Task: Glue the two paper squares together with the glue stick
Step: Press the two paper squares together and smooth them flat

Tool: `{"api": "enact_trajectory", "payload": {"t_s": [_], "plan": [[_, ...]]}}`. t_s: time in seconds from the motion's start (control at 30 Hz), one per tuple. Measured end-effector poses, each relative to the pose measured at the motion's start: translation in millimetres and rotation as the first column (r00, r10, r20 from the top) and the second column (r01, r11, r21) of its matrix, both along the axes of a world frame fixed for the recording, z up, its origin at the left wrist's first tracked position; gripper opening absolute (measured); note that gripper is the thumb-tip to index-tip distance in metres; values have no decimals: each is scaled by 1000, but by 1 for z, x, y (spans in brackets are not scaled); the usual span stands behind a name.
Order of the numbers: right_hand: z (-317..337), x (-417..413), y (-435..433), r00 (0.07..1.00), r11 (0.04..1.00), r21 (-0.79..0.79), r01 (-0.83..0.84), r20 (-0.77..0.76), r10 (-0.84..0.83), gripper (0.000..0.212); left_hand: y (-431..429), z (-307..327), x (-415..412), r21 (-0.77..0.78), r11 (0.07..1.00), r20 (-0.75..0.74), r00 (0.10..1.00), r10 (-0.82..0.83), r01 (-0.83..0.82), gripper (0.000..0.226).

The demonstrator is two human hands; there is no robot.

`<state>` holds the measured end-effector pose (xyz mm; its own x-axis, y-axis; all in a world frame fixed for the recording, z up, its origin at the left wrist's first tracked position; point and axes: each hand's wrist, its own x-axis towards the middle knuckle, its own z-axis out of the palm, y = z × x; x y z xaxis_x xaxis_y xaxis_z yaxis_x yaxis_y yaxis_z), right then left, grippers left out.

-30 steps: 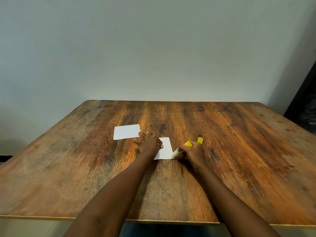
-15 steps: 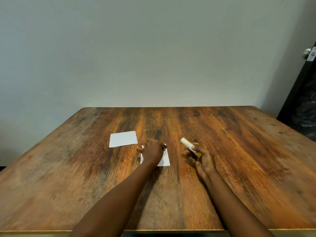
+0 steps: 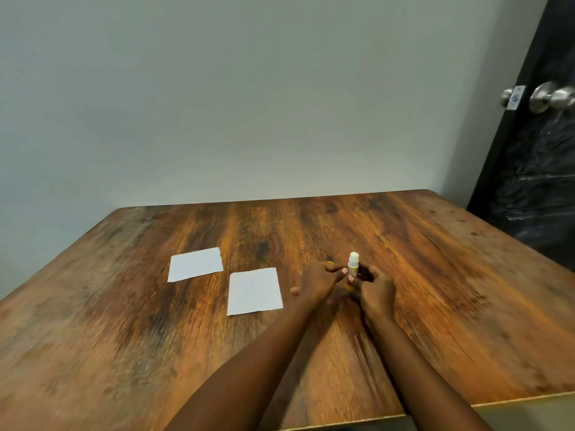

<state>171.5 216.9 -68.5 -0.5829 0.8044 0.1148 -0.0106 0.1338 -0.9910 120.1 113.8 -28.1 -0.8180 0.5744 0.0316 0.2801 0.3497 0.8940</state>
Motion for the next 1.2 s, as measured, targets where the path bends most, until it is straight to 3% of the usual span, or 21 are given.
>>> {"api": "enact_trajectory", "payload": {"t_s": [0.43,0.57,0.67,0.8,0.97,1.2], "plan": [[-4,4,7,988,974,226,33,141,-66,38,15,-10,2,-100,994,-54,997,46,-52,30],[1,6,2,984,973,229,31,167,-70,49,10,-11,-2,-85,994,-78,995,65,-71,29],[10,10,-7,983,954,281,101,118,-139,51,1,-11,-7,-92,989,-75,991,112,-119,31],[23,12,-38,976,825,527,204,-42,-214,40,-22,-8,-20,-101,971,-105,972,208,-219,27],[34,-19,-90,997,836,544,71,-29,-66,27,-66,-6,-42,-82,936,-120,936,332,-343,24],[30,-85,-146,960,785,553,-278,187,209,19,-145,-2,-84,-200,843,-138,866,480,-499,29]]}}
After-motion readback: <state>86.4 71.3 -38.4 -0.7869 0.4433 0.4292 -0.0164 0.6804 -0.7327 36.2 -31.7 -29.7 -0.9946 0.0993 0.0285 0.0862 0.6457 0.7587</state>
